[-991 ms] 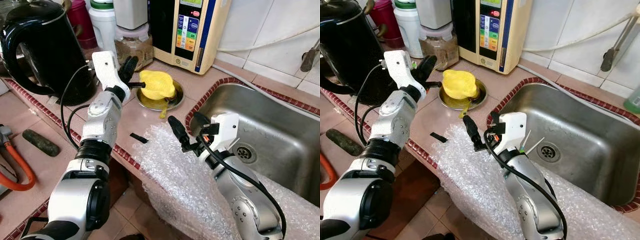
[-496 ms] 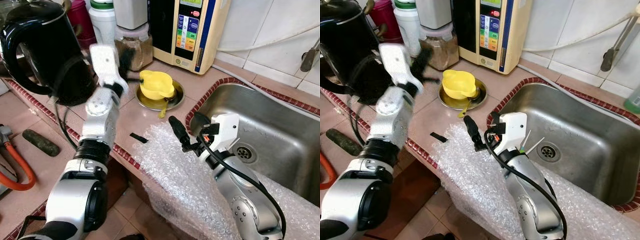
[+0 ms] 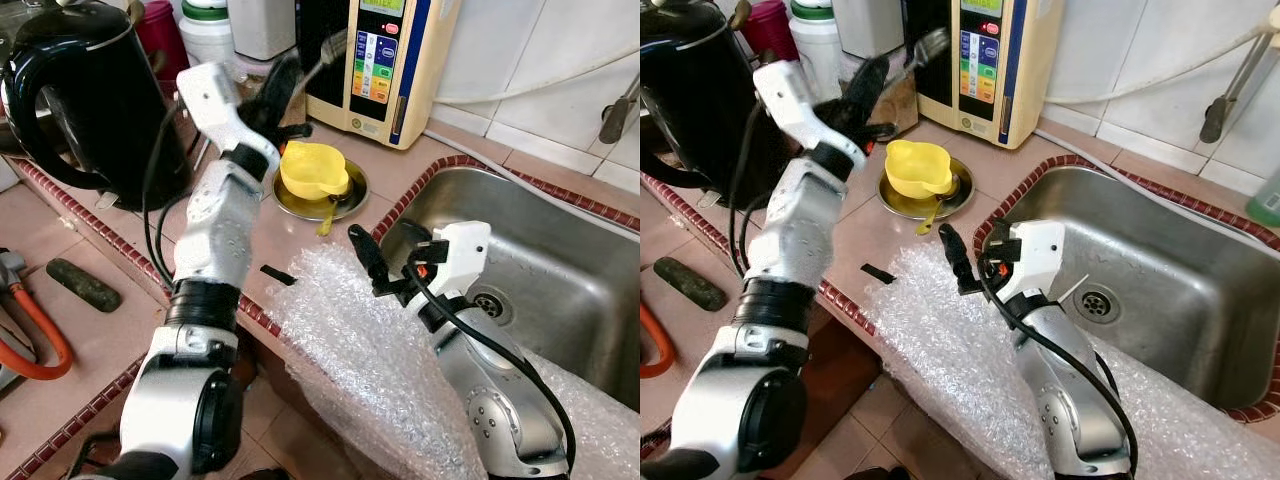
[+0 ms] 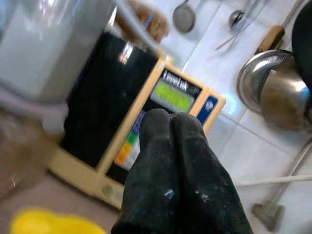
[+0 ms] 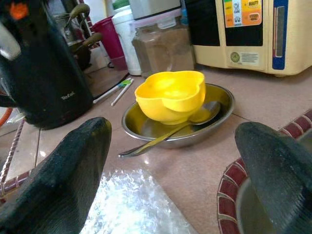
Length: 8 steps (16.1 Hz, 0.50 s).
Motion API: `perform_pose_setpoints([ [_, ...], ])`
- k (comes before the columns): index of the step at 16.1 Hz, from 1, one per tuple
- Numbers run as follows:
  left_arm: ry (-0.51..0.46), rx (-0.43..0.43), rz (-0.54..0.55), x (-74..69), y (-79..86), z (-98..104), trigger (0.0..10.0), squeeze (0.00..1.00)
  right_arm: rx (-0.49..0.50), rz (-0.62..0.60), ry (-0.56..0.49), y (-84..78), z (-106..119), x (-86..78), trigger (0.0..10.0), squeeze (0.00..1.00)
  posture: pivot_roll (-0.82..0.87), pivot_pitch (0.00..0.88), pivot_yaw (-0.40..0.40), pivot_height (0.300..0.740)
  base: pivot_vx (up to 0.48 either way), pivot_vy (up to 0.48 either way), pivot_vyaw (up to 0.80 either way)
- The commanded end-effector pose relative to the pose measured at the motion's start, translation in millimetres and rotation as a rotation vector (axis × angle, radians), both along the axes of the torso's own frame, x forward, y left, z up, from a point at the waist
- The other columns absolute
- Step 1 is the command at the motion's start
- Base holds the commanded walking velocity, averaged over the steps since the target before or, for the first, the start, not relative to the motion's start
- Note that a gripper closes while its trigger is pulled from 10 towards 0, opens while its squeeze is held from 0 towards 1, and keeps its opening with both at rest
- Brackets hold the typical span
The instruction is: Kitchen organization
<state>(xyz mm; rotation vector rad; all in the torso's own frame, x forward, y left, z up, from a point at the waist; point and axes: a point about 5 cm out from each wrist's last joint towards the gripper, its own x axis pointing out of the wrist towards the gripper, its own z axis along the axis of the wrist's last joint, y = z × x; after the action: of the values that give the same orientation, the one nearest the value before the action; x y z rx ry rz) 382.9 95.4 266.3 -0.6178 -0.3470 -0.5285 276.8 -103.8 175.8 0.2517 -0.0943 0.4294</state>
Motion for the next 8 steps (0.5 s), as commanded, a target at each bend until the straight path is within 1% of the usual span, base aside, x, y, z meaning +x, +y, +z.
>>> perform_pose_setpoints([
  [1,0.042,-0.042,-0.126,-5.6,-7.9,-5,0.0,0.0,0.016,-0.013,-0.006,-1.8,1,1.1,10.0,0.0,0.01,0.096,0.045,0.74,0.0,0.0,0.0],
  [2,0.062,-0.045,-0.192,-9.9,-13.0,-12,0.0,0.0,0.069,-0.039,-0.009,-5.9,4,3.1,10.0,0.0,0.01,0.096,0.044,0.74,0.0,0.0,0.0],
  [3,0.09,-0.054,-0.241,-13.7,-16.8,-19,0.0,0.0,0.143,-0.064,-0.003,-11.1,8,6.2,10.0,0.0,0.0,0.097,0.044,0.74,0.0,0.0,0.0],
  [5,0.148,-0.096,-0.33,-20.3,-23.6,-28,0.0,0.0,0.267,-0.095,0.007,-19.0,14,11.0,10.0,0.0,0.01,0.097,0.042,0.74,0.0,0.0,0.0],
  [6,0.161,-0.097,-0.38,-25.4,-29.7,-32,0.0,0.0,0.371,-0.106,0.02,-21.9,18,13.5,10.0,0.0,0.01,0.098,0.041,0.74,0.0,0.0,0.0],
  [8,0.178,-0.104,-0.452,-33.6,-39.3,-34,0.0,0.0,0.552,-0.089,0.065,-17.8,20,16.9,10.0,0.0,0.0,0.098,0.041,0.74,0.0,0.0,0.0],
])
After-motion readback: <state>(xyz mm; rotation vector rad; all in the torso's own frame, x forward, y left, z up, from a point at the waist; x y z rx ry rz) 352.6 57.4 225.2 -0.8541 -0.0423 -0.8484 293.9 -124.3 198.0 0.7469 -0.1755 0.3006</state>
